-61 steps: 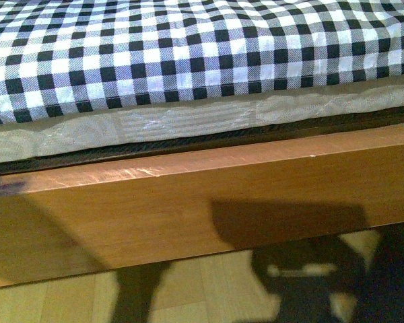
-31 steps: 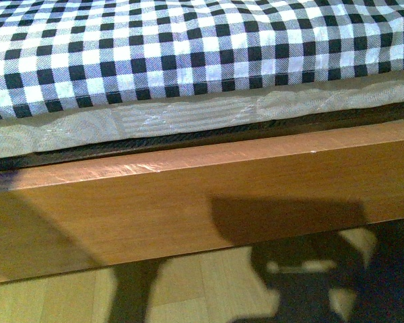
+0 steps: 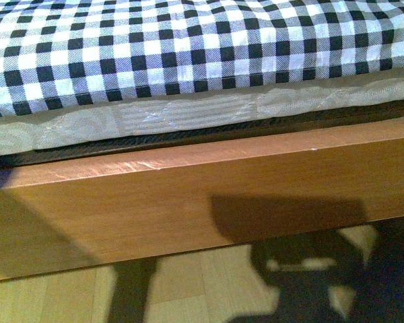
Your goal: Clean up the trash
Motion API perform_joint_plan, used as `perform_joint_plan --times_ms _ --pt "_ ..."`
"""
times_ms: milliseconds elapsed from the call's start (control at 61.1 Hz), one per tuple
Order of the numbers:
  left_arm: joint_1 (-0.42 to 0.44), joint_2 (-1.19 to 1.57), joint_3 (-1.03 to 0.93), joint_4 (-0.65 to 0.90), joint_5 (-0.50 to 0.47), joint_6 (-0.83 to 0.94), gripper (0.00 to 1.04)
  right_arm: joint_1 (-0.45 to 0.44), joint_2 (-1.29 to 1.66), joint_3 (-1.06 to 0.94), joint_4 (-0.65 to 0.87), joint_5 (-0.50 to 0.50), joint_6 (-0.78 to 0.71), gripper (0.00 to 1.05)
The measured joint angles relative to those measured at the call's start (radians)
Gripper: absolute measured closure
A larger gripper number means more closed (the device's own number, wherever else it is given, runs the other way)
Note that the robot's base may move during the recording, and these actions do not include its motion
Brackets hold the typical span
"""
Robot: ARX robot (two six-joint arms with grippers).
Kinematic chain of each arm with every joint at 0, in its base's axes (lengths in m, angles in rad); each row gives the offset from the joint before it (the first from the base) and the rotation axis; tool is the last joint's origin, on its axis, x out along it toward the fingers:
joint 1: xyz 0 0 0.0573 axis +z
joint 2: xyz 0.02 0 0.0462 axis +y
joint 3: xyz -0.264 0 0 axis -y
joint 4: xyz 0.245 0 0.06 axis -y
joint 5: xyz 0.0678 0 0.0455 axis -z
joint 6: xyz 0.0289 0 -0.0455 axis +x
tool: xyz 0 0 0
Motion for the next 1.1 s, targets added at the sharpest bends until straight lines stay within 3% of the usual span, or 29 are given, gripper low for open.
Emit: perform_joint_plan --times_ms 229,458,1096 --pt "-0.005 0.001 0.0 -0.01 0.0 0.0 0.8 0.001 -0.173 -0.375 0.149 0.014 0.011 0.84" --pt "-0.007 0.008 0.0 -0.012 0.003 0.0 0.8 0.01 -0.231 -0.573 0.207 0.013 0.023 0.84" --pt "-0.018 0.011 0.0 -0.013 0.003 -0.003 0.8 0.141 -0.317 -0.631 0.181 -0.083 0.039 0.84"
